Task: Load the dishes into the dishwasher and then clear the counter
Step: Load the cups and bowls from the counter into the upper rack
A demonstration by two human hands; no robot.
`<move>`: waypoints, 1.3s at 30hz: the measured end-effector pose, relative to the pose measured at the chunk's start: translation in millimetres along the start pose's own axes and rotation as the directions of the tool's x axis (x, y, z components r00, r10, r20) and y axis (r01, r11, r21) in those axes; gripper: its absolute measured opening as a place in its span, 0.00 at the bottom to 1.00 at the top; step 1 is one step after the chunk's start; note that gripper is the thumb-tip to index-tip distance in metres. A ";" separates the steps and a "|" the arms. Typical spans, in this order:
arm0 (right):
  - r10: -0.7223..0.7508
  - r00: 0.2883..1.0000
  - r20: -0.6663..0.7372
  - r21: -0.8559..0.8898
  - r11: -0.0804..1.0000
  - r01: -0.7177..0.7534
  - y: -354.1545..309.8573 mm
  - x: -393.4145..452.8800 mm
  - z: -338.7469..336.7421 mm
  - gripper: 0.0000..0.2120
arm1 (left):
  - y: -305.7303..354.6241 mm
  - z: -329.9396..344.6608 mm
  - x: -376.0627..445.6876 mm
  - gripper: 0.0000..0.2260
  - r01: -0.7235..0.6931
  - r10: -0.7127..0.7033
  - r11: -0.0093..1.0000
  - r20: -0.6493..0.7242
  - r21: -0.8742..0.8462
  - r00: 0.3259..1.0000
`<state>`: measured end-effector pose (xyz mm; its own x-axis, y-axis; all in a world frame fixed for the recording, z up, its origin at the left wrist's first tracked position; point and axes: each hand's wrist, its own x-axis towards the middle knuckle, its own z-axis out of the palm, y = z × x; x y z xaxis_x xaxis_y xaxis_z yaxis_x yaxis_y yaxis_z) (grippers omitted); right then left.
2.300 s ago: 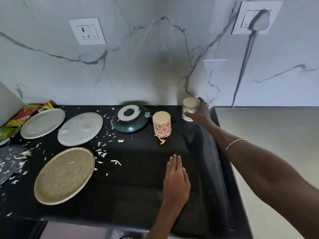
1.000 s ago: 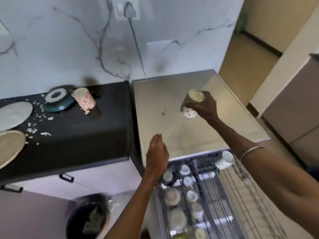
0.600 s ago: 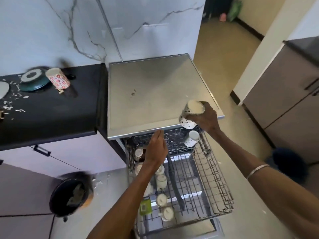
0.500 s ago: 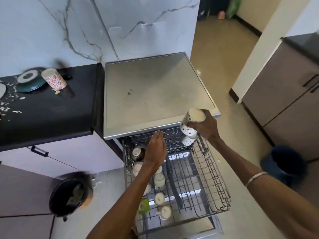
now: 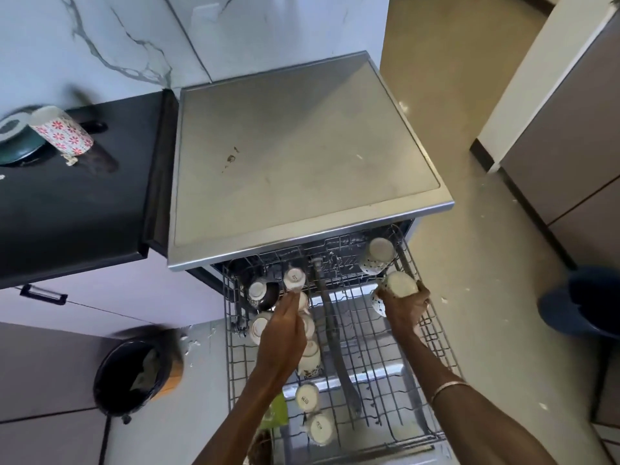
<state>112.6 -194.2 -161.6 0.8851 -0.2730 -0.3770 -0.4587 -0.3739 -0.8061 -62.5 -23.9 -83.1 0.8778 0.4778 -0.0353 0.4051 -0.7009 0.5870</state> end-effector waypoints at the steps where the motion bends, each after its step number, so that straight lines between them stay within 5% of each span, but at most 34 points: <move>1: -0.010 1.000 -0.019 0.008 1.000 0.010 5.4 3.9 9.7 0.47 | -8.2 3.7 -0.8 0.19 0.002 -0.002 1.000 0.007 0.011 1.000; 9: -0.014 0.990 -0.141 0.094 0.995 0.027 25.7 20.3 60.2 0.47 | -34.6 2.7 4.9 0.20 -0.021 0.021 1.000 0.020 0.020 1.000; 14: -0.139 0.971 -0.195 0.024 0.989 0.147 33.2 23.3 71.3 0.44 | -40.4 0.6 16.4 0.21 -0.030 0.030 1.000 0.001 0.006 1.000; 22: 0.306 0.943 -0.132 0.078 0.951 -0.298 0.1 17.2 66.1 0.54 | -28.7 -0.6 22.8 0.21 -0.039 0.039 0.999 0.018 0.009 0.999; 28: 0.323 0.946 -0.002 -0.025 0.946 -0.323 -2.4 14.4 48.3 0.57 | -22.8 -9.3 29.3 0.20 -0.061 0.061 0.998 0.025 -0.002 0.998; 35: 0.367 0.930 -0.023 -0.116 0.923 -0.367 -12.5 -1.8 28.1 0.55 | -10.4 -24.8 29.2 0.22 -0.118 0.117 0.992 0.026 0.041 0.993; 37: 0.380 0.919 -0.103 -0.100 0.916 -0.390 -22.4 -6.0 22.4 0.45 | -6.8 -29.7 29.0 0.22 -0.110 0.109 0.992 0.019 0.057 0.994; 39: 0.364 0.901 -0.235 -0.010 0.926 -0.377 -43.1 -18.2 16.5 0.24 | 1.4 -38.5 27.2 0.22 -0.105 0.104 0.992 0.010 0.072 0.994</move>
<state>117.6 -158.5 -127.5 0.6118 -0.5906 -0.5262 -0.7593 -0.2519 -0.6000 -48.0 8.6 -52.1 0.9178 0.3966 0.0180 0.3282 -0.7834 0.5278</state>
